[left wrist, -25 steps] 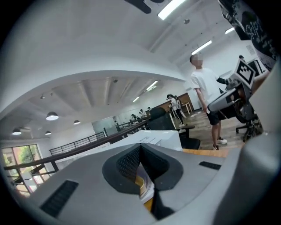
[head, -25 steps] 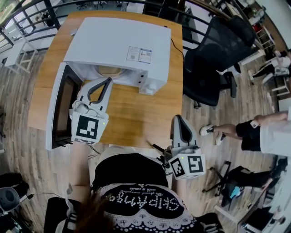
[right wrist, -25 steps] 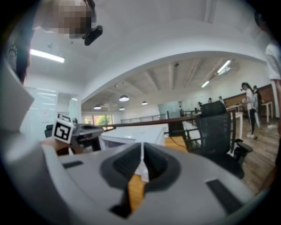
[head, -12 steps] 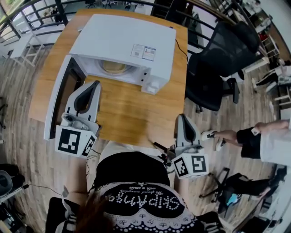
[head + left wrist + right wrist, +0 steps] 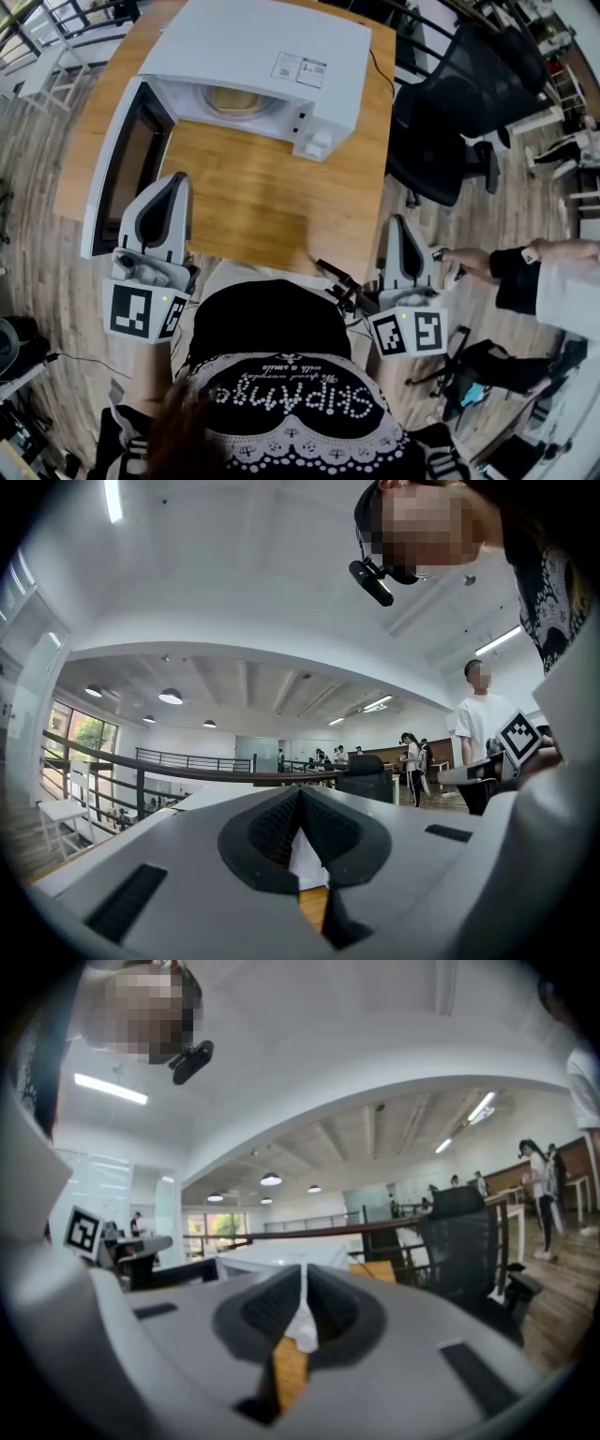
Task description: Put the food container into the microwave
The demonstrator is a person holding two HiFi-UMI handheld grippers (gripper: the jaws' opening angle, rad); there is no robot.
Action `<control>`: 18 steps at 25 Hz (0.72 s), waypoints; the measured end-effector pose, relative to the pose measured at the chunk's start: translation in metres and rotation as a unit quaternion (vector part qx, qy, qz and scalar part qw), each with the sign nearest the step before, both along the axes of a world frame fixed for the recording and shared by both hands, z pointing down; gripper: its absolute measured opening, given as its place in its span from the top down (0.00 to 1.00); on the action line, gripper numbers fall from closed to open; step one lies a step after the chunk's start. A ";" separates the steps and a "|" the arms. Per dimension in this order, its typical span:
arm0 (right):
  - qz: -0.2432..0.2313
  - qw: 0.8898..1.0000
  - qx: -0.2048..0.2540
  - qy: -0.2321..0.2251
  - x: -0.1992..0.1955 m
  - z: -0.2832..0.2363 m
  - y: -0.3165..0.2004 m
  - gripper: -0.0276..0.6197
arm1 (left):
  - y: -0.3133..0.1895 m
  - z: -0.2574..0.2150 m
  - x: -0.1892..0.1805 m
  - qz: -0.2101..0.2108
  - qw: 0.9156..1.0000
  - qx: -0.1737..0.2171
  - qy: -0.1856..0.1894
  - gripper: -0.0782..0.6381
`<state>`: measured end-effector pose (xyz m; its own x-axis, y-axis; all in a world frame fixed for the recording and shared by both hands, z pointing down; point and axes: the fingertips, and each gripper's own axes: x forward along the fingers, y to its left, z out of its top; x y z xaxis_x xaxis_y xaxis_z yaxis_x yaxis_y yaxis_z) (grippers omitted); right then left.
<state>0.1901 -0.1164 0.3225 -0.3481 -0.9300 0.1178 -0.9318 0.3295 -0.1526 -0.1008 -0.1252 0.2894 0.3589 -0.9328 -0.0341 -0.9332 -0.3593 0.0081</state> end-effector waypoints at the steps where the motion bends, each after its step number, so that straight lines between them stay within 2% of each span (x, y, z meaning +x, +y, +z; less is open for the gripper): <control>1: 0.000 1.000 0.000 0.001 0.002 -0.001 0.000 0.90 | 0.002 0.001 0.001 -0.001 1.000 0.000 -0.004 0.85; 6: -0.004 1.000 -0.007 0.009 0.004 0.002 0.003 0.90 | 0.013 0.005 0.012 -0.002 0.999 0.006 -0.031 0.85; 9: -0.009 1.000 -0.010 0.013 0.002 0.004 0.005 0.90 | 0.020 0.009 0.018 -0.001 1.000 0.003 -0.026 0.85; 15: -0.014 1.000 -0.022 0.014 0.002 0.011 0.011 0.90 | 0.029 0.030 0.019 -0.007 0.999 -0.037 -0.018 0.85; 18: -0.015 0.999 -0.025 0.020 0.004 0.013 0.013 0.90 | 0.028 0.025 0.018 -0.012 1.000 -0.023 -0.017 0.85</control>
<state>0.1941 -0.1038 0.3357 -0.3708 -0.9115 0.1782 -0.9268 0.3510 -0.1334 -0.0829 -0.0967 0.3141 0.3359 -0.9416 0.0214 -0.9418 -0.3361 -0.0068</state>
